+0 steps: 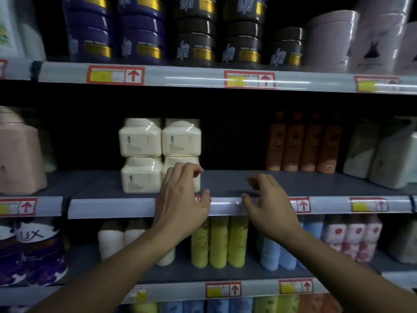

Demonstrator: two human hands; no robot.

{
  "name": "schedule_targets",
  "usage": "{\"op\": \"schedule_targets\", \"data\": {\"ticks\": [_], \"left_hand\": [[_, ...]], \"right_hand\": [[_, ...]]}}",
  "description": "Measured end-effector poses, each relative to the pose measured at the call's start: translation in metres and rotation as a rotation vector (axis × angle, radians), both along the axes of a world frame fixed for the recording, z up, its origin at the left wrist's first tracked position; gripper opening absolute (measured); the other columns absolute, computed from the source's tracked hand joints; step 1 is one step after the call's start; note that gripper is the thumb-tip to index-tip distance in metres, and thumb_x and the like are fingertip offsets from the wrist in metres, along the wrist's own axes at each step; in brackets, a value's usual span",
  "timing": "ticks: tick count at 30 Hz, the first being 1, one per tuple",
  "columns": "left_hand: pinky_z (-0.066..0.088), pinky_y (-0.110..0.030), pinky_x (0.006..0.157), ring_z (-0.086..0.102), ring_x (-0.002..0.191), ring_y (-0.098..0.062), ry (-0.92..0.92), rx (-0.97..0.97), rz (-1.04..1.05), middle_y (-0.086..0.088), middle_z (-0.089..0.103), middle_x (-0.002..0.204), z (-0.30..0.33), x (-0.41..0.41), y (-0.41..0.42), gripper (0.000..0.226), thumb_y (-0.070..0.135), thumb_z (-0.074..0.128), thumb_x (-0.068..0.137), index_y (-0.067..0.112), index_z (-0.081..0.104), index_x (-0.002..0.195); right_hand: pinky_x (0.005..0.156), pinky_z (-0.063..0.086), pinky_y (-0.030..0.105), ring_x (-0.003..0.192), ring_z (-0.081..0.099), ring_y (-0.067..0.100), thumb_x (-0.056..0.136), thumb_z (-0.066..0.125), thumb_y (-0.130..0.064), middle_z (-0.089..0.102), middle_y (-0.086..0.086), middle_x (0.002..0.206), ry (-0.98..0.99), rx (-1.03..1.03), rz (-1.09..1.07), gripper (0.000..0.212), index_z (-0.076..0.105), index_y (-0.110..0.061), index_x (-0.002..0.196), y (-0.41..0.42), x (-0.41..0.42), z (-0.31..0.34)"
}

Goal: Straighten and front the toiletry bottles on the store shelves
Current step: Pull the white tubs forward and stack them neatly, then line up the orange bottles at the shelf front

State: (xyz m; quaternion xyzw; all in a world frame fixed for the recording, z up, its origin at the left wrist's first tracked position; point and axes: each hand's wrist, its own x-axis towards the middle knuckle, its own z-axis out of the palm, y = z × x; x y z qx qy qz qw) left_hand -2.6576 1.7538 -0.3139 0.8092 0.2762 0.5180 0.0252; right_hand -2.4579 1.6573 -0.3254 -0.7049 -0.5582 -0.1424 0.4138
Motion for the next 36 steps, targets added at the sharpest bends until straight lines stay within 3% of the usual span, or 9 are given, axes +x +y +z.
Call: {"op": "schedule_targets", "data": {"ticks": [7,12,18,22,26,32,36], "left_hand": [[0.049,-0.040,0.094,0.059,0.106,-0.023,0.044,-0.067,-0.054,0.002,0.058,0.108,0.017,0.094,0.011,0.036,0.035,0.065,0.079,0.021,0.061,0.113],[0.047,-0.034,0.092,0.060,0.104,-0.019,0.125,-0.128,-0.073,0.003,0.061,0.105,0.019,0.152,0.028,0.026,0.033,0.069,0.083,0.022,0.066,0.106],[0.047,-0.034,0.089,0.060,0.101,-0.019,0.166,-0.129,-0.059,0.002,0.061,0.101,0.007,0.179,0.037,0.030,0.038,0.060,0.080,0.021,0.068,0.104],[0.045,-0.030,0.084,0.059,0.097,-0.015,0.184,-0.133,-0.035,0.007,0.059,0.099,-0.001,0.179,0.040,0.014,0.031,0.069,0.088,0.027,0.065,0.101],[0.051,-0.033,0.082,0.061,0.092,-0.011,0.178,-0.162,0.003,0.008,0.062,0.096,-0.002,0.176,0.037,0.013,0.026,0.072,0.087,0.027,0.066,0.099],[0.056,-0.034,0.079,0.064,0.078,-0.004,0.066,-0.246,0.044,0.012,0.067,0.083,-0.001,0.175,0.021,0.009,0.020,0.072,0.086,0.026,0.070,0.092],[0.057,-0.033,0.078,0.065,0.073,-0.004,0.033,-0.352,0.028,0.012,0.069,0.077,0.001,0.173,0.012,0.012,0.019,0.074,0.084,0.030,0.069,0.084]], "right_hand": [[0.087,0.051,0.040,0.107,0.061,0.027,0.090,0.066,-0.028,0.058,0.004,0.120,-0.075,0.071,-0.052,0.033,0.063,-0.015,0.122,-0.004,0.075,-0.003],[0.072,0.052,0.041,0.099,0.059,0.030,0.092,0.058,-0.036,0.056,0.006,0.107,-0.222,0.088,-0.081,0.026,0.065,-0.015,0.106,0.009,0.121,-0.011],[0.057,0.041,0.037,0.088,0.054,0.029,0.099,0.051,-0.040,0.054,0.007,0.096,-0.398,0.103,-0.094,0.032,0.061,-0.012,0.087,0.009,0.145,-0.014],[0.056,0.042,0.036,0.086,0.054,0.028,0.099,0.049,-0.042,0.052,0.005,0.094,-0.371,0.084,-0.033,0.034,0.059,-0.013,0.085,0.013,0.156,-0.013],[0.057,0.039,0.034,0.087,0.055,0.028,0.099,0.046,-0.045,0.052,0.003,0.094,-0.368,0.024,0.007,0.034,0.058,-0.017,0.085,0.012,0.160,-0.013],[0.069,0.051,0.041,0.097,0.056,0.027,0.100,0.046,-0.045,0.050,0.002,0.097,-0.340,-0.065,0.126,0.033,0.059,-0.017,0.089,-0.011,0.163,-0.013],[0.074,0.050,0.040,0.100,0.056,0.026,0.098,0.048,-0.047,0.049,-0.002,0.100,-0.302,-0.120,0.137,0.026,0.058,-0.023,0.093,-0.032,0.169,0.000]]}}
